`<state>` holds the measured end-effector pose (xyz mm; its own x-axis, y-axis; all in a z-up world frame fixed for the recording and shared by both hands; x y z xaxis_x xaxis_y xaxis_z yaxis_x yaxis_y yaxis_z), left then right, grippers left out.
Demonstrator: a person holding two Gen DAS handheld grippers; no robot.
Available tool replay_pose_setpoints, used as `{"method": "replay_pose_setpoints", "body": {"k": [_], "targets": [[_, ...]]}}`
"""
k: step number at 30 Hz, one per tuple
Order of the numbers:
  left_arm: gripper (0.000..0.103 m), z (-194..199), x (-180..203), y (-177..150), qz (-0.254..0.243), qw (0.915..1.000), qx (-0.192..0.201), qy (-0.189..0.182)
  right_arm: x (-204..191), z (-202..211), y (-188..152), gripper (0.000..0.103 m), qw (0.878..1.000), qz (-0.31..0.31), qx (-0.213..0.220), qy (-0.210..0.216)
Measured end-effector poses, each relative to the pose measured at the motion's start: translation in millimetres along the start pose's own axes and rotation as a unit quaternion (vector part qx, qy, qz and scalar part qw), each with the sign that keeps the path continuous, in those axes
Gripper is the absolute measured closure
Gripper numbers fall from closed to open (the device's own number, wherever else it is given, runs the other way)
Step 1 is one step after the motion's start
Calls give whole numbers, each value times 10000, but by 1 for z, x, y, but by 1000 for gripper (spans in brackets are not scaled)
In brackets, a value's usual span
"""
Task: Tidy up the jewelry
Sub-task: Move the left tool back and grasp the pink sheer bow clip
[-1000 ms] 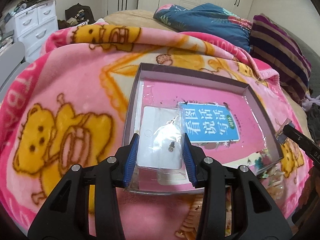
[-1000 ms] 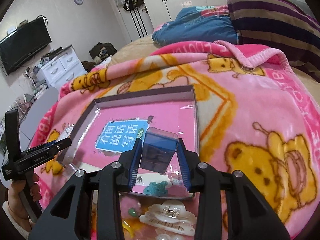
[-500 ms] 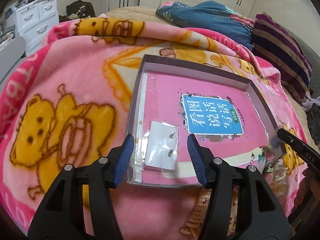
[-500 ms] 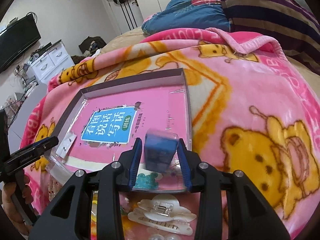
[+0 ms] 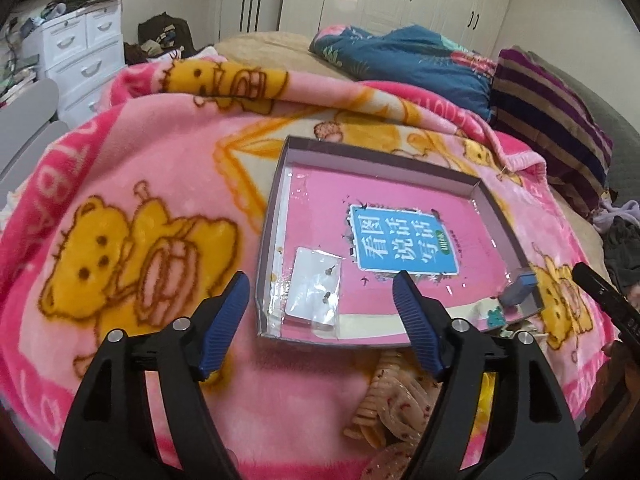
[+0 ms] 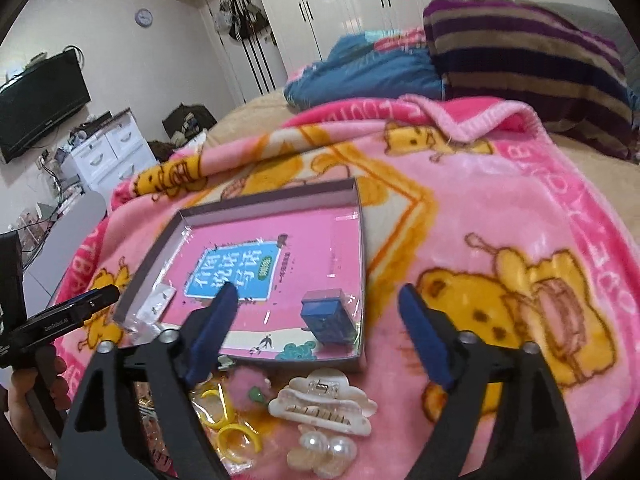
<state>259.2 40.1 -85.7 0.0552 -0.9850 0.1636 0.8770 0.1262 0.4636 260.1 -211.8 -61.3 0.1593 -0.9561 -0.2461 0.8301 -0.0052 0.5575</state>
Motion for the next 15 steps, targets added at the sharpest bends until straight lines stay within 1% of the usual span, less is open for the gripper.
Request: {"method": "replay_pose_setpoints", "body": {"k": [2, 4, 8, 15], "targets": [[27, 7, -1, -2, 24, 9999, 70, 70, -1, 10, -1, 15, 9999, 85, 87, -49], [23, 15, 1, -5, 22, 9999, 134, 86, -2, 22, -3, 12, 9997, 149, 183, -67], [13, 33, 2, -10, 57, 9996, 289, 45, -4, 39, -7, 10, 9993, 226, 307, -55], [10, 62, 5, -22, 87, 9988, 476, -44, -6, 59, -12, 9, 9988, 248, 413, 30]]}}
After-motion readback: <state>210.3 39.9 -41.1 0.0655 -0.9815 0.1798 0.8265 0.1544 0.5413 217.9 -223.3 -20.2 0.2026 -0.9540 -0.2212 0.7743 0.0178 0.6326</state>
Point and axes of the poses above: each gripper's, at about its wrist camera, not at the fingertips, and z roughly against the way its jaws point, x to its right, y to its top, the point moved 10 cm from there along -z, roughly the way its jaws point, and after that the axes turned 15 degrees about -x, right-handed, at the moved point
